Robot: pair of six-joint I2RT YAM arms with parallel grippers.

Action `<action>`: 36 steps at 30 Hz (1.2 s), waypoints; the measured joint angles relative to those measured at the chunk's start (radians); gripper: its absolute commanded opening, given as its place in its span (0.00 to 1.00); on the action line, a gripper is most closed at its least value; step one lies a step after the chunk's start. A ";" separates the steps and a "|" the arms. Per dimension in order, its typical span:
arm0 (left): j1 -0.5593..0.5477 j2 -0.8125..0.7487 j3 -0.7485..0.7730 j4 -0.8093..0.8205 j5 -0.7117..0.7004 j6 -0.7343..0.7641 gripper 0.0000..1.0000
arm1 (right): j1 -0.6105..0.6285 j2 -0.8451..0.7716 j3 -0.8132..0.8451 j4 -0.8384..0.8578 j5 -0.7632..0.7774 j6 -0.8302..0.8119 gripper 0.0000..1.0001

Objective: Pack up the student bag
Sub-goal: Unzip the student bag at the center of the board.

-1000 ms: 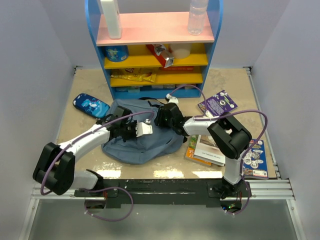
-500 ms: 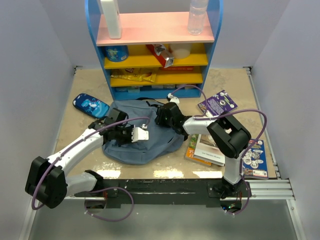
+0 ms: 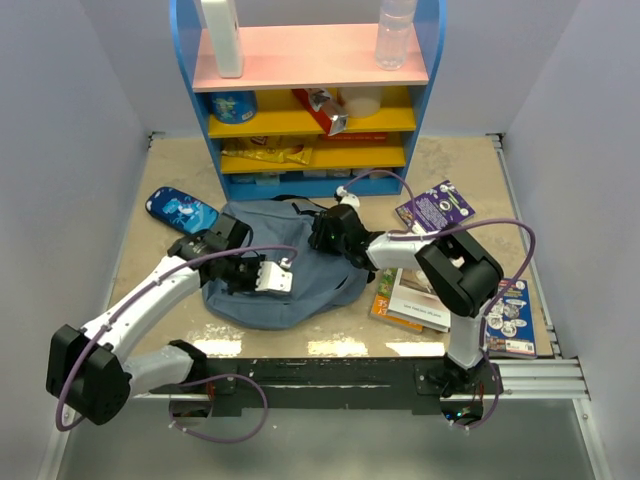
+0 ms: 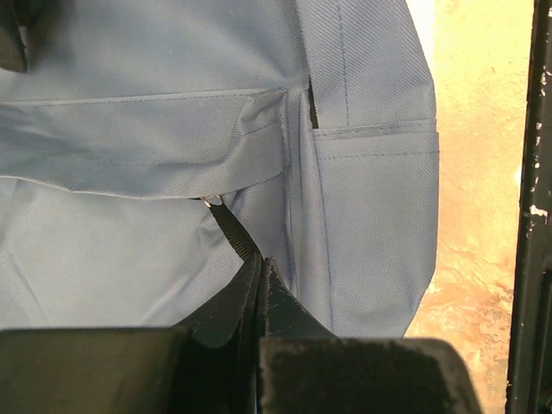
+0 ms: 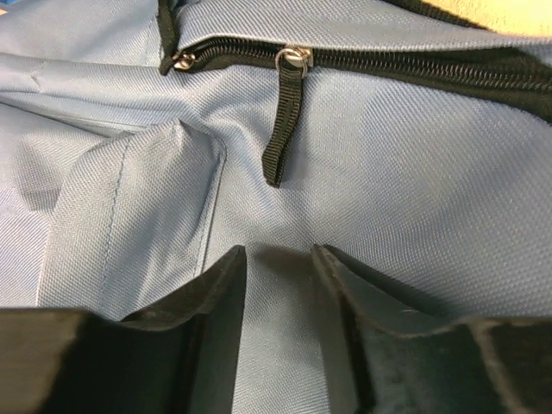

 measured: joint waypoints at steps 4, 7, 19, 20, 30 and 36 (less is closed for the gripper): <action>-0.001 -0.025 -0.004 0.031 -0.012 -0.053 0.14 | 0.000 -0.048 -0.033 -0.010 -0.009 -0.002 0.60; -0.001 -0.038 -0.028 0.125 -0.073 -0.159 0.19 | -0.013 -0.125 -0.079 -0.073 0.000 -0.019 0.63; 0.067 0.203 0.018 0.520 -0.246 -0.497 0.68 | -0.031 -0.433 -0.113 -0.311 0.034 -0.100 0.65; 0.067 0.229 0.022 0.547 -0.254 -0.519 0.66 | -0.022 -0.418 -0.112 -0.317 0.036 -0.101 0.64; 0.057 0.396 0.047 0.666 -0.261 -0.632 0.61 | 0.076 -0.459 -0.076 -0.594 0.191 -0.061 0.60; 0.046 0.430 0.064 0.676 -0.253 -0.649 0.59 | -0.028 -0.766 -0.138 -0.861 0.331 0.089 0.62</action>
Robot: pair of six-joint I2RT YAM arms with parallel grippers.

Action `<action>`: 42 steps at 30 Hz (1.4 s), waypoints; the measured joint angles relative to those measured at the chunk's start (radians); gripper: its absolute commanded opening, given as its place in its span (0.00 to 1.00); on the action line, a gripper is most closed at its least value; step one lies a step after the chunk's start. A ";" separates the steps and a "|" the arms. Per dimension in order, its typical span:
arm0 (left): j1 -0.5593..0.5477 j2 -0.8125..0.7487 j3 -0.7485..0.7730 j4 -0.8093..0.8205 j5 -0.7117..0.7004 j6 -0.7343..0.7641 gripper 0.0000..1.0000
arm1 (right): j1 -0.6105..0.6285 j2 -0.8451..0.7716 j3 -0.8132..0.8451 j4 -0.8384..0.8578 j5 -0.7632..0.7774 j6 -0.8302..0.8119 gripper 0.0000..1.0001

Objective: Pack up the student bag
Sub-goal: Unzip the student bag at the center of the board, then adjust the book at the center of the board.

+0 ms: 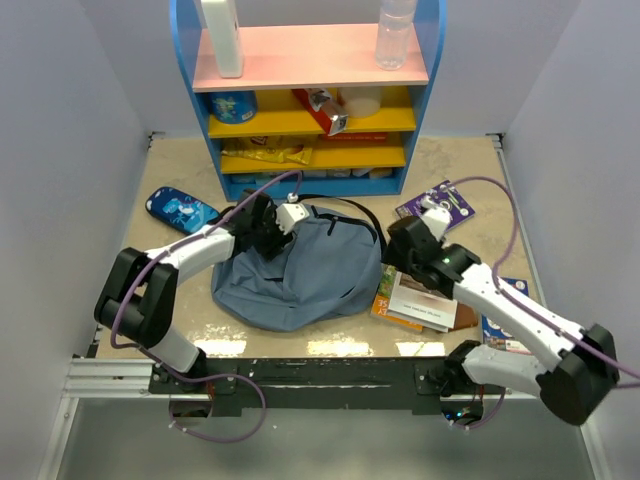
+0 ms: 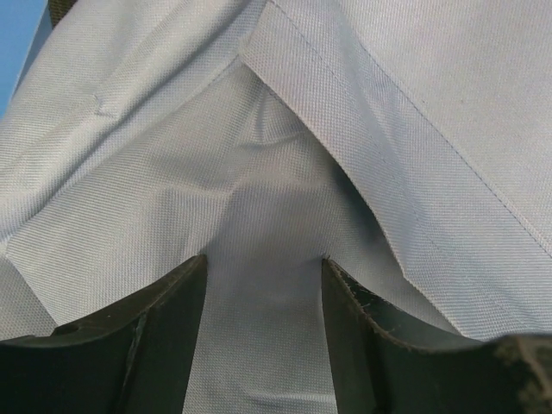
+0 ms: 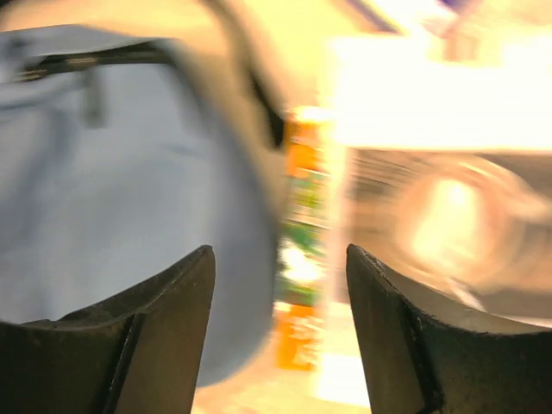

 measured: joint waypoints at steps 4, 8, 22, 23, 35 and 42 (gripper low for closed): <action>0.000 0.000 0.002 0.002 0.000 -0.002 0.59 | -0.051 -0.132 -0.111 -0.136 -0.008 0.059 0.35; 0.000 -0.004 0.000 0.008 -0.001 -0.002 0.59 | -0.050 -0.230 -0.127 -0.230 -0.080 0.079 0.00; -0.001 -0.039 -0.014 0.023 -0.009 -0.001 0.59 | 0.005 -0.364 -0.204 -0.393 -0.362 0.183 0.00; -0.001 -0.040 -0.014 0.023 -0.010 -0.001 0.59 | 0.005 -0.354 -0.204 -0.401 -0.365 0.186 0.00; -0.001 -0.068 -0.048 0.045 -0.014 0.003 0.62 | 0.011 -0.040 -0.108 -0.472 -0.200 0.208 0.12; -0.001 -0.099 -0.079 0.059 -0.023 0.013 0.63 | -0.046 0.127 -0.011 -0.428 -0.039 0.177 0.13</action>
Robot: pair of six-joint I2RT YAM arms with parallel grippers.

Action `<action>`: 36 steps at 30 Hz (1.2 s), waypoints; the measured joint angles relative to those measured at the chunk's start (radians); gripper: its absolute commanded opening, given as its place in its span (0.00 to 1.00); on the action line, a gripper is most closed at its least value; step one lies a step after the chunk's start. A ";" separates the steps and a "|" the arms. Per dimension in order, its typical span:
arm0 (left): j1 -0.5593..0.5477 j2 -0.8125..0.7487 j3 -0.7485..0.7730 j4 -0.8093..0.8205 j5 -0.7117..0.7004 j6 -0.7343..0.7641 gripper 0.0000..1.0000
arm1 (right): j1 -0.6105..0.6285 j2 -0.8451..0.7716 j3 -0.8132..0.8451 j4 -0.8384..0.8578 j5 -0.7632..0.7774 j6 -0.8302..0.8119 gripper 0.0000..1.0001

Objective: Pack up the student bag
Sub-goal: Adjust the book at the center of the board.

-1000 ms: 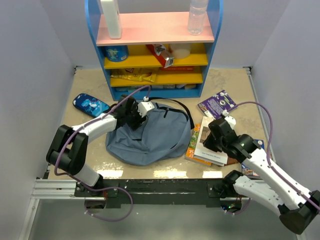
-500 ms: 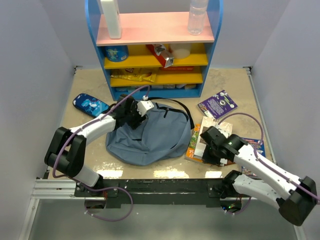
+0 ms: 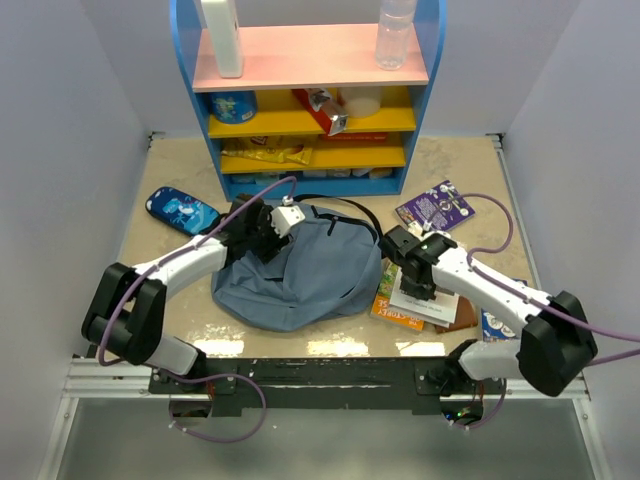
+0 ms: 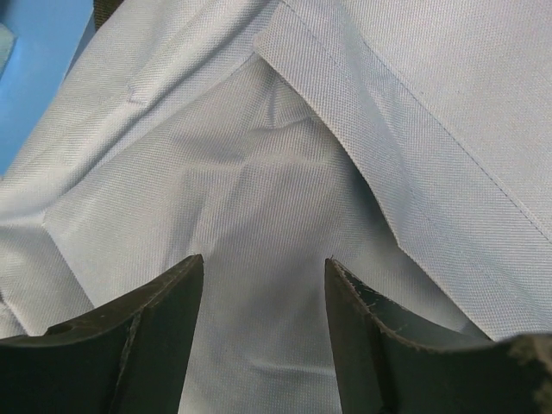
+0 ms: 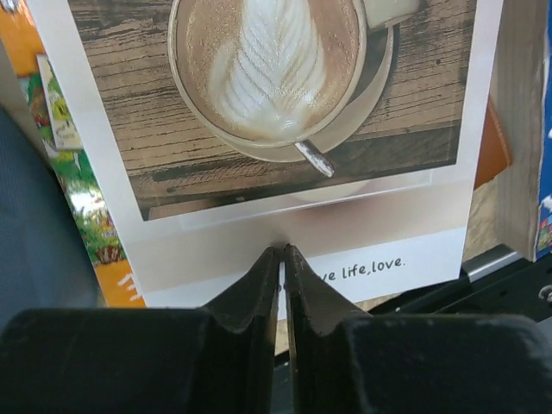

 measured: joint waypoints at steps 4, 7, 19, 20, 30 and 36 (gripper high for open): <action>0.000 -0.020 -0.011 0.006 0.000 0.001 0.63 | -0.059 0.046 0.024 0.029 0.039 -0.060 0.12; 0.000 -0.026 -0.016 0.014 -0.001 0.007 0.64 | -0.117 0.066 0.052 0.050 0.053 -0.099 0.13; 0.001 -0.051 -0.025 0.021 -0.004 0.011 0.64 | -0.069 -0.146 0.095 0.045 -0.123 -0.183 0.00; 0.002 -0.052 -0.025 0.021 -0.004 0.012 0.64 | -0.043 -0.164 0.064 0.043 -0.150 -0.178 0.00; 0.002 -0.052 -0.025 0.021 -0.004 0.015 0.64 | 0.073 -0.084 -0.063 0.019 -0.238 -0.089 0.01; 0.002 -0.053 -0.025 0.020 -0.004 0.016 0.65 | 0.062 -0.001 -0.074 0.029 -0.137 0.006 0.07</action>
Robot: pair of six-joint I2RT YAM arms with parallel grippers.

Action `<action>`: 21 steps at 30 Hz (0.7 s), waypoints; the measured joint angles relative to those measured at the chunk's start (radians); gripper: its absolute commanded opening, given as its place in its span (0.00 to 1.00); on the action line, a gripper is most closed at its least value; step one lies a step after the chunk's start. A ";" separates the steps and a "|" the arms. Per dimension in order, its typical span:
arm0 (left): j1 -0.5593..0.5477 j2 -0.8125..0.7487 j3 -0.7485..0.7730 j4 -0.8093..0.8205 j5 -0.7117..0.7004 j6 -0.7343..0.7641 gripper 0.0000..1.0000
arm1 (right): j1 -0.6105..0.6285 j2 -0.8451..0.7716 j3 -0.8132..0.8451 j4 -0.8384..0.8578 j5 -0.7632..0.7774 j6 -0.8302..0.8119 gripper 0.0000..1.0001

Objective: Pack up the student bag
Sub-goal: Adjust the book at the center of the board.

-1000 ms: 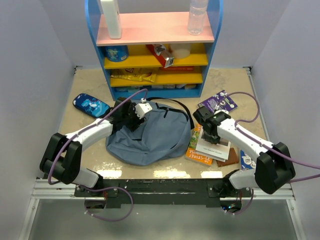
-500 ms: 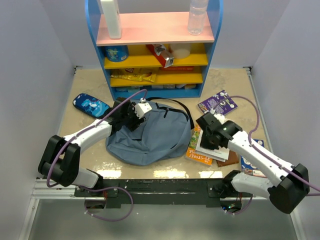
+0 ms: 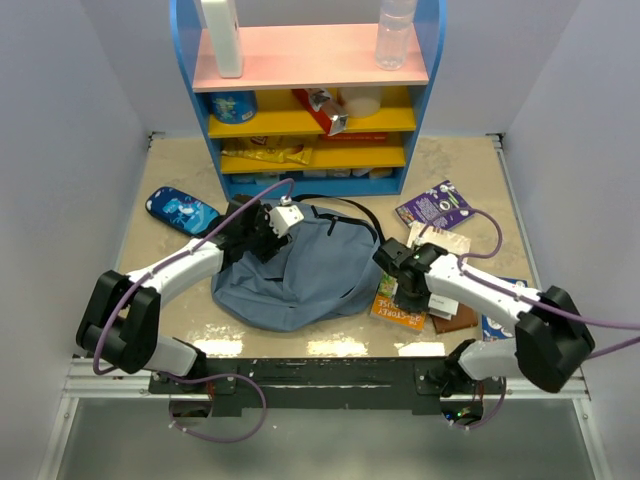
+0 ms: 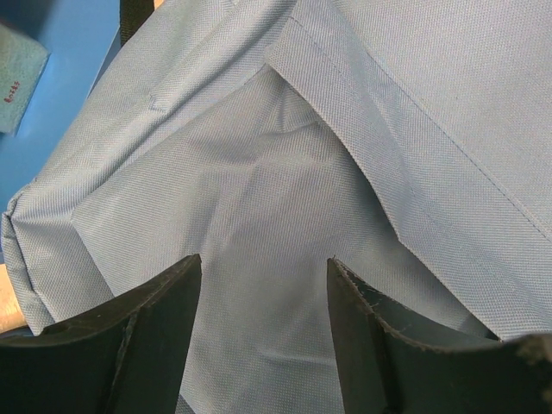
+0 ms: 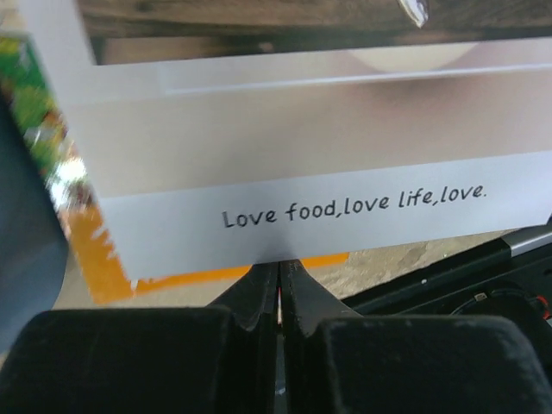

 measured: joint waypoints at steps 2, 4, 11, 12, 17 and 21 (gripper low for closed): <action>0.001 -0.001 0.000 0.000 0.000 0.000 0.65 | -0.026 0.056 0.000 0.018 0.028 0.018 0.07; 0.006 -0.005 0.000 -0.003 0.000 0.001 0.65 | -0.075 0.111 0.000 0.043 0.055 0.020 0.07; 0.055 -0.025 0.000 -0.003 0.011 0.004 0.65 | -0.265 0.230 0.132 0.100 0.162 -0.074 0.08; 0.061 -0.025 0.000 -0.003 0.014 0.005 0.65 | -0.284 0.254 0.166 0.116 0.178 -0.096 0.08; 0.070 -0.026 -0.001 -0.007 0.024 0.005 0.66 | -0.322 0.327 0.276 0.161 0.227 -0.181 0.20; 0.070 -0.029 -0.001 -0.010 0.037 0.006 0.66 | -0.322 0.274 0.249 0.154 0.201 -0.205 0.50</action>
